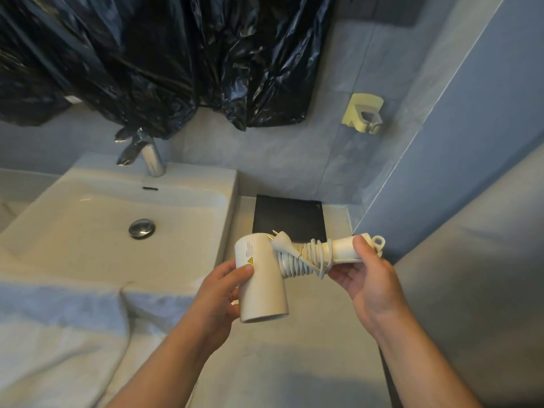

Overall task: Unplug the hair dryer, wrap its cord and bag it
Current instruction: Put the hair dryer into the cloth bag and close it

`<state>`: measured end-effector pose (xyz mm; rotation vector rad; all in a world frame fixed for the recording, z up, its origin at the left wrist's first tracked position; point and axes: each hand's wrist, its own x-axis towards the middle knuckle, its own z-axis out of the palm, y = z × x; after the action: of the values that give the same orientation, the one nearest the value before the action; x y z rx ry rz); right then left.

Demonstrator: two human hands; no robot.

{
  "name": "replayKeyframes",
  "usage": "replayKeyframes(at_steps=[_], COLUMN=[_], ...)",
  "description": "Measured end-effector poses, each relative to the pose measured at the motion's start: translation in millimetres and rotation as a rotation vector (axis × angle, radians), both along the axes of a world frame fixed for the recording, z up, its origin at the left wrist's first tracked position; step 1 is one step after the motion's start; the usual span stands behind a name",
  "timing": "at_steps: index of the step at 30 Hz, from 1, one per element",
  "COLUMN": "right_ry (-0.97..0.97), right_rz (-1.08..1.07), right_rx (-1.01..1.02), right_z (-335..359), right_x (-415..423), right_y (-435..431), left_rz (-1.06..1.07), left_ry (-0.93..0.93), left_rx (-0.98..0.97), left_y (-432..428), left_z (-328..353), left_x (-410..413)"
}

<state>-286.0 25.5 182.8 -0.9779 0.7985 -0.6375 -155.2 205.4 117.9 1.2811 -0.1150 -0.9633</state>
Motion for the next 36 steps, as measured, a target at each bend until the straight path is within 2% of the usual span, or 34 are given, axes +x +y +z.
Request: replayKeyframes(at_steps=[8,17,24,30,36], right_ry=[-0.045,-0.058,-0.044,-0.036,-0.01], right_rz=[0.206,0.475,0.713,0.915,0.99], right_rx=[0.004,0.015,0.051,-0.016,-0.064], right_z=[-3.9,7.4,12.0,19.5,19.5], right_x=[21.8,85.4,141.4,188.2,241.0], right_y=[0.9,27.0,90.7,155.8,234.1], left_rz=[0.127,0.347,0.516,0.698,0.779], left_ry=[-0.013,0.124,0.151,0.146,0.148], left_rx=[0.005,0.134,0.17,0.126,0.083], left_y=[27.4,82.0,150.4,213.2,282.7], left_z=[8.7,34.2,45.5,50.8,43.9], left_x=[10.5,10.4,-0.6,9.4,41.8])
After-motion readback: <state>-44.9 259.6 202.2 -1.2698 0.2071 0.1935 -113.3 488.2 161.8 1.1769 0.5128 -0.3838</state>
